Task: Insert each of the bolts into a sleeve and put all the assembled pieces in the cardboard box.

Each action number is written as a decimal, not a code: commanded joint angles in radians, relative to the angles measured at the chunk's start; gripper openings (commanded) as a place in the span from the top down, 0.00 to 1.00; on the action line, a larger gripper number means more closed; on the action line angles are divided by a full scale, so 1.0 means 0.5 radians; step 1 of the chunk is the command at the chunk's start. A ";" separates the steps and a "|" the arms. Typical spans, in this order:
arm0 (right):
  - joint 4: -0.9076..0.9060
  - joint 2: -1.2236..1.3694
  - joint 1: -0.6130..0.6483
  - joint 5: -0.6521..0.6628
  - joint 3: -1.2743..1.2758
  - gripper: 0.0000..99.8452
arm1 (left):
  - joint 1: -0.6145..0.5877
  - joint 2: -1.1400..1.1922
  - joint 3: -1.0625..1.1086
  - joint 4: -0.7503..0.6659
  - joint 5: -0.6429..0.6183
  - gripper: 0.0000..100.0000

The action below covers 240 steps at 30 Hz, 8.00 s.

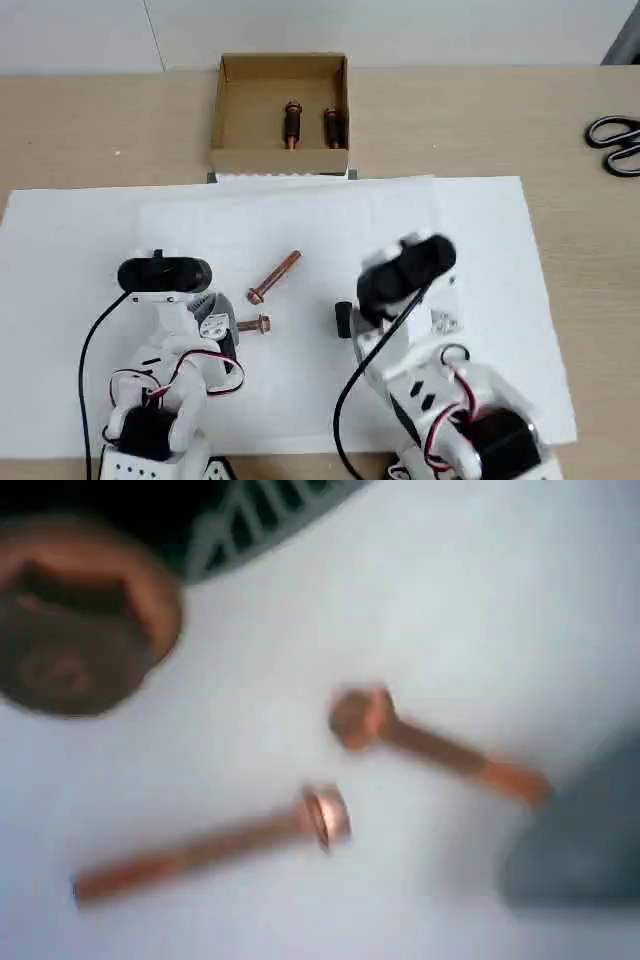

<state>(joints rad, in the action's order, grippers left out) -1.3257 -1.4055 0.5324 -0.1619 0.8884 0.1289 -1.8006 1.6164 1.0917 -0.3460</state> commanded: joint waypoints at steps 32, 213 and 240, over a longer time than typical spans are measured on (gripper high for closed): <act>1.269 3.438 -0.210 0.319 -2.700 1.00 | -0.061 -0.018 0.051 -0.141 -0.028 0.99; -0.796 1.941 -0.339 -0.089 -1.498 1.00 | -0.166 -0.006 -0.281 -0.043 -0.163 0.99; -0.744 0.968 -0.818 0.009 -0.740 1.00 | -0.190 2.728 -2.487 1.323 1.347 0.99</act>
<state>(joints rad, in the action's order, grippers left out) -1.7123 -0.9007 0.1335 -0.1634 0.5217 0.0353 -0.5148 0.3982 1.7269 0.1343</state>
